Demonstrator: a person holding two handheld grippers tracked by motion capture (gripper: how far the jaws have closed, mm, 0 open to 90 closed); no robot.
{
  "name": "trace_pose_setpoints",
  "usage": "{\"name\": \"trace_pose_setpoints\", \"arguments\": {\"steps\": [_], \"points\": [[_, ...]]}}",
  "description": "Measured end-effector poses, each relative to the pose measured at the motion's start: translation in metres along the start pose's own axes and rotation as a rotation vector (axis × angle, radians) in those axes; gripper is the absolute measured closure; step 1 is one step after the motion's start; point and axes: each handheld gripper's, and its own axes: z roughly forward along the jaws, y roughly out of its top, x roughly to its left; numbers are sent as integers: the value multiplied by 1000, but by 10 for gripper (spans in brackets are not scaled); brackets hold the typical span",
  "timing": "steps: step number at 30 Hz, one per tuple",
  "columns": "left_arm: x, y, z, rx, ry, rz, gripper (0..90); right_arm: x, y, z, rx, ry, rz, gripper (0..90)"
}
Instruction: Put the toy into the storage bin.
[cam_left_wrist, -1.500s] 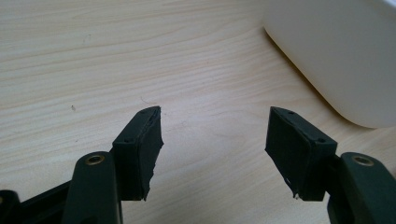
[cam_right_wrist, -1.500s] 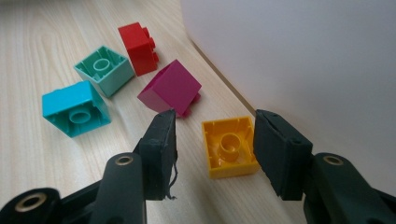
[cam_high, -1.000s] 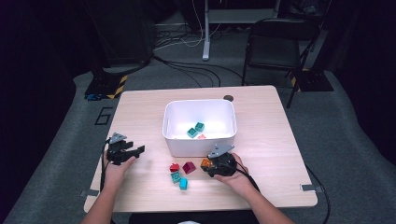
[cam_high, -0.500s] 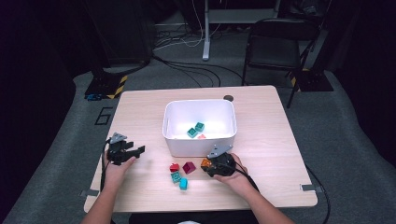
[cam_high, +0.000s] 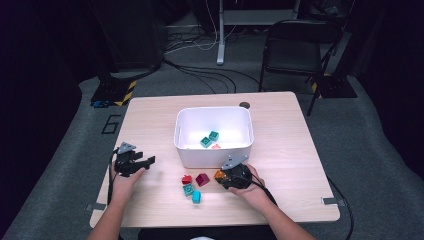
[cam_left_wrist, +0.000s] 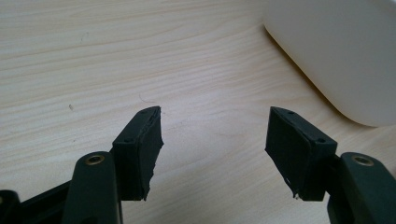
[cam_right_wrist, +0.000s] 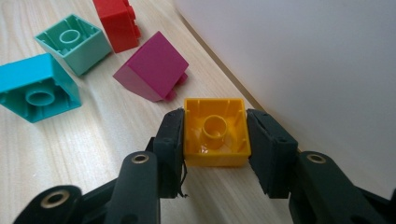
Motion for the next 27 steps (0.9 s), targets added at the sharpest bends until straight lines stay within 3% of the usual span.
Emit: {"name": "trace_pose_setpoints", "arguments": {"steps": [10,27], "points": [[0,0,0,-3,1,-1,358,6,7,-8,-5,26,-14,580],[0,0,-1,-3,3,-1,358,5,18,-25,-27,69,17,580]]}}
